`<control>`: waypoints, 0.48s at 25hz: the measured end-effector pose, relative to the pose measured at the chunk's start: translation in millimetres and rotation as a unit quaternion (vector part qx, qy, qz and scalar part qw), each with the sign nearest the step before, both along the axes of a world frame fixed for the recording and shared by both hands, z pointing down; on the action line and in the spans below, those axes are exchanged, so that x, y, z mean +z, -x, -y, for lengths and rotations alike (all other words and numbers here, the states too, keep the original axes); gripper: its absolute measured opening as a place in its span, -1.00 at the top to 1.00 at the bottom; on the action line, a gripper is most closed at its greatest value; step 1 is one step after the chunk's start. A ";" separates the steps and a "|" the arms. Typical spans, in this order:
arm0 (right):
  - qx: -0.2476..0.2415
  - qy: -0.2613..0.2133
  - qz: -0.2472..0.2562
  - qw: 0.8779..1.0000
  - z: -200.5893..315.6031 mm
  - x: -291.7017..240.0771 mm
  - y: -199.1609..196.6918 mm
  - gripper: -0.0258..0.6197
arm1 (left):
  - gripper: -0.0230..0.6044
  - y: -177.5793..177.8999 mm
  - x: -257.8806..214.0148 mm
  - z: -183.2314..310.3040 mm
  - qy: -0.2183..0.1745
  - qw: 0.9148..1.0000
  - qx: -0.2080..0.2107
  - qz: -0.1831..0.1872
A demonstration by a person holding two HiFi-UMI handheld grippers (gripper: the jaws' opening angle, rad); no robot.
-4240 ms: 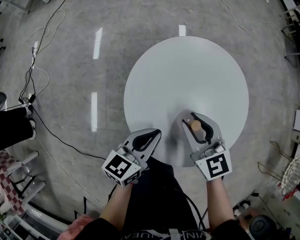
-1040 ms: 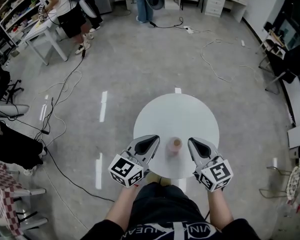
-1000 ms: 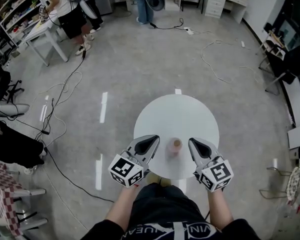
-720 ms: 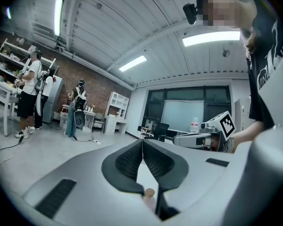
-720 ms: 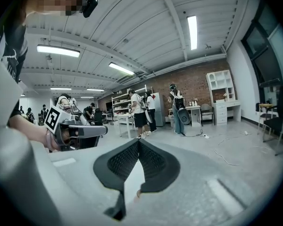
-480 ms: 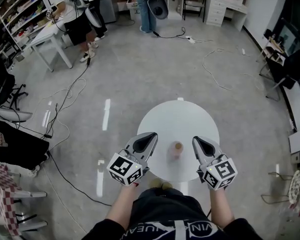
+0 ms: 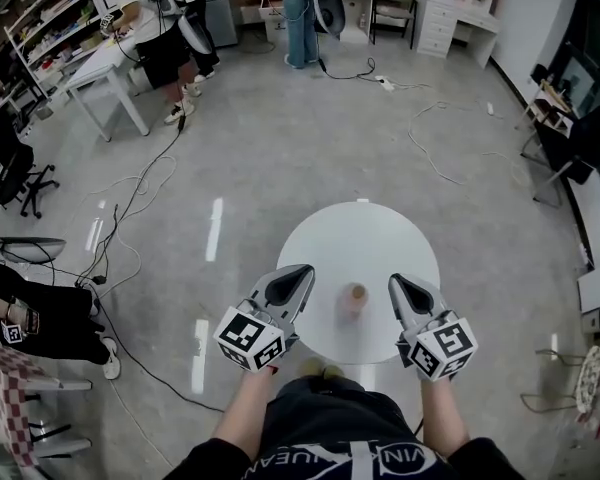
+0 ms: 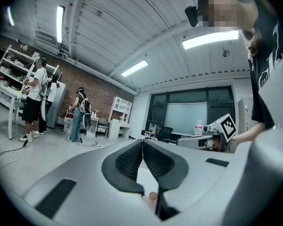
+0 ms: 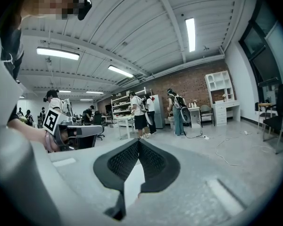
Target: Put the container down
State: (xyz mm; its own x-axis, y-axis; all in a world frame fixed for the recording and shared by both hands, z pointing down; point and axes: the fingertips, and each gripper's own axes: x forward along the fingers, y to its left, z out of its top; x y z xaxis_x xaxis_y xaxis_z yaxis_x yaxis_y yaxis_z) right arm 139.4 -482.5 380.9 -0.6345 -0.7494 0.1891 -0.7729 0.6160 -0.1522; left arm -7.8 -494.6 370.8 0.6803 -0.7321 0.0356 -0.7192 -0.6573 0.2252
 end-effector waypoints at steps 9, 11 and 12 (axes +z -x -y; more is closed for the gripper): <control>-0.004 0.009 -0.002 1.000 -2.4 4.1 -3.1 0.90 | 0.88 -2.5 2.3 -2.9 0.007 1.000 -0.004 0.000; -0.003 0.011 -0.002 1.000 -3.6 5.9 -3.8 0.90 | 0.88 -3.3 3.6 -4.5 0.009 1.000 -0.004 0.001; -0.003 0.013 -0.002 1.000 -4.3 7.2 -4.2 0.90 | 0.88 -3.8 4.6 -5.4 0.010 1.000 -0.003 0.001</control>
State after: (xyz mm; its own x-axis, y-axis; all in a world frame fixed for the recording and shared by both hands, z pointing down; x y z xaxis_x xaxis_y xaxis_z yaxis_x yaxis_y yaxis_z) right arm 143.6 -478.2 388.1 -0.6387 -0.7402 0.2101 -0.7694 0.6172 -0.1648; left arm -4.0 -489.2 375.4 0.6751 -0.7358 0.0524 -0.7243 -0.6477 0.2364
